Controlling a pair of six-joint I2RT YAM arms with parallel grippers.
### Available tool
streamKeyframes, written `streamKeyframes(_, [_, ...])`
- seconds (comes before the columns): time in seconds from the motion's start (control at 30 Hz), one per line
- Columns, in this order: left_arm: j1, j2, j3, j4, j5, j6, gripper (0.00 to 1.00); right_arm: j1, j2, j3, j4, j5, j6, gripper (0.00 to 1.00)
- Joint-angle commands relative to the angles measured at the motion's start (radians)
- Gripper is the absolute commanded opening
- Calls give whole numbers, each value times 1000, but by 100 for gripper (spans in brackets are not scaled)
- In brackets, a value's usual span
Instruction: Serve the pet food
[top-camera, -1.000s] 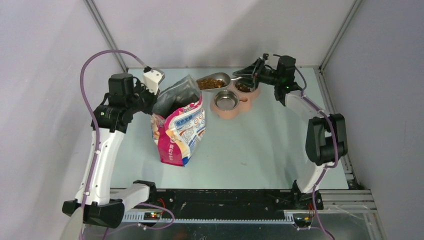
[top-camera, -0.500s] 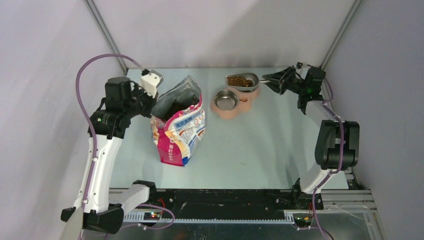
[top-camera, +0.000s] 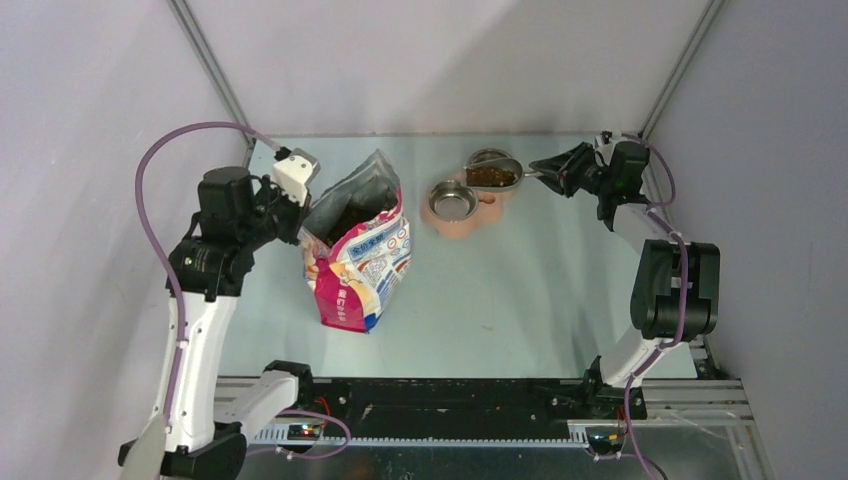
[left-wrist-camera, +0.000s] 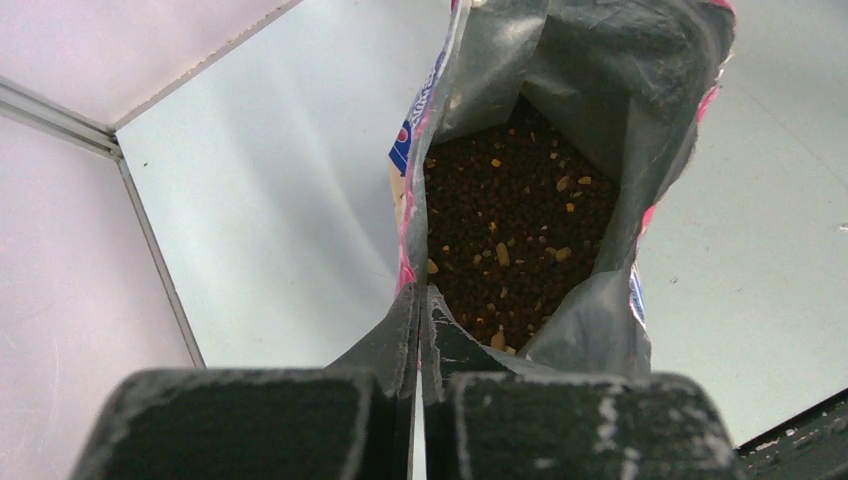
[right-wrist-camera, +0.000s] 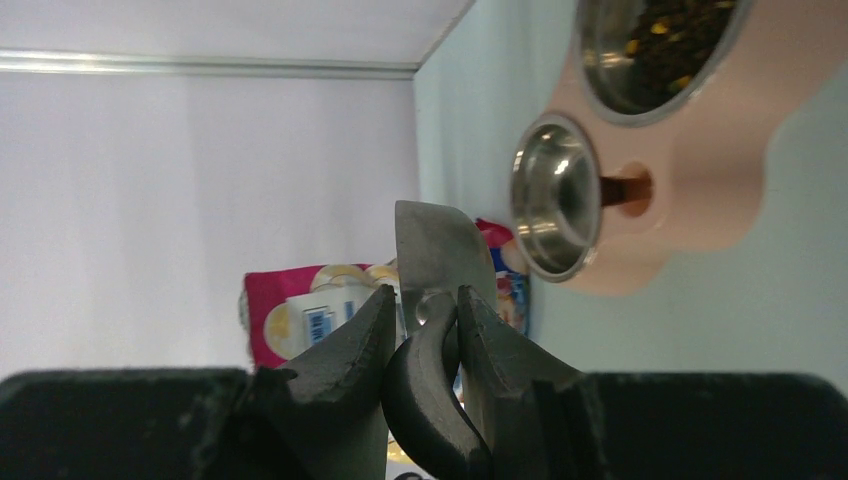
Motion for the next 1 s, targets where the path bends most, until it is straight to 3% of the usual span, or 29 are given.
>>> streamKeyframes(0.0, [5, -32, -2, 14, 34, -30, 0, 8, -20, 27, -73, 87, -147, 0])
streamKeyframes(0.97, [8, -54, -1, 6, 65, -62, 0, 226, 54, 244, -320, 468, -525, 0])
